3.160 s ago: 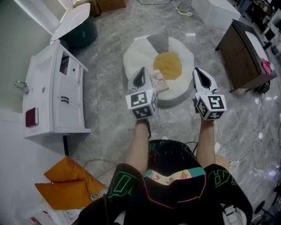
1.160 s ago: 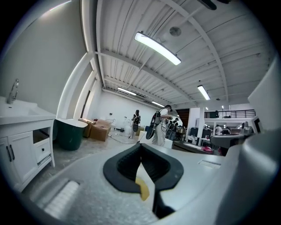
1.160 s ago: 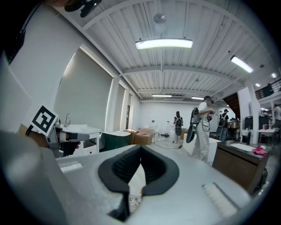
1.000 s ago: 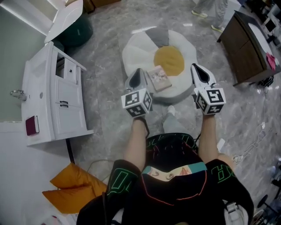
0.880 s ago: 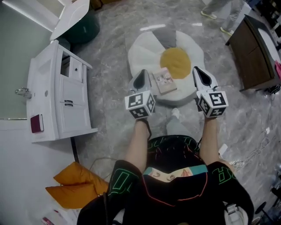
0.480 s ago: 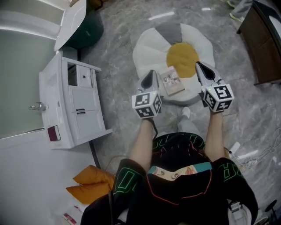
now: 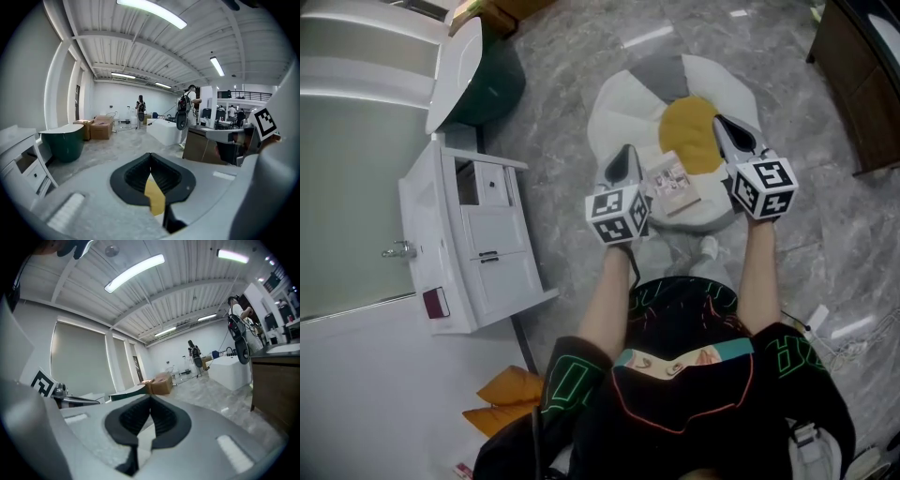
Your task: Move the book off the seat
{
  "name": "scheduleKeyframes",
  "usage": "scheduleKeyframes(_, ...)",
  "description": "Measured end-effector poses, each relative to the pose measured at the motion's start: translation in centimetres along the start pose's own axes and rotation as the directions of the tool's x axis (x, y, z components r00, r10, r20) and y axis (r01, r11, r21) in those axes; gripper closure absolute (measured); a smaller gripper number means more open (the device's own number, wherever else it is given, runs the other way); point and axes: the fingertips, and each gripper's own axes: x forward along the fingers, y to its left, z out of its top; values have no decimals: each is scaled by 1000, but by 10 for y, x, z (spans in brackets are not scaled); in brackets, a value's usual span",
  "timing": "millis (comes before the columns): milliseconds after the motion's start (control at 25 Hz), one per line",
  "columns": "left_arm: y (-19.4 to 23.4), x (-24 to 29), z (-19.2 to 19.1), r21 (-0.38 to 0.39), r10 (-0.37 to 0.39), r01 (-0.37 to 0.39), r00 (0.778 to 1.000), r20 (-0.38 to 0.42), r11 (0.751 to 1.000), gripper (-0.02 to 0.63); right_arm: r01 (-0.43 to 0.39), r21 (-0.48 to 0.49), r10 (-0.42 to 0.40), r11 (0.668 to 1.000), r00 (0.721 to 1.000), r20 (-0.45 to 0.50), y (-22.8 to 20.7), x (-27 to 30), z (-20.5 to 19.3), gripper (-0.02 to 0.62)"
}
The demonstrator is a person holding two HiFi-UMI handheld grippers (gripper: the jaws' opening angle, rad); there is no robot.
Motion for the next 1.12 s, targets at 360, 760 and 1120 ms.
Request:
scheduleKeyframes(360, 26, 21, -26, -156, 26, -26, 1000, -1, 987, 595, 34, -27, -36, 999, 996, -77, -6, 13, -32, 592)
scheduleKeyframes(760, 33, 37, -151, -365, 4, -95, 970, -243, 926, 595, 77, 67, -47, 995, 928, -369, 14, 45, -165, 592)
scheduleKeyframes(1120, 65, 60, -266, -409, -46, -151, 900, -433, 900, 595, 115, 119, -35, 986, 849, -527, 22, 67, -268, 592)
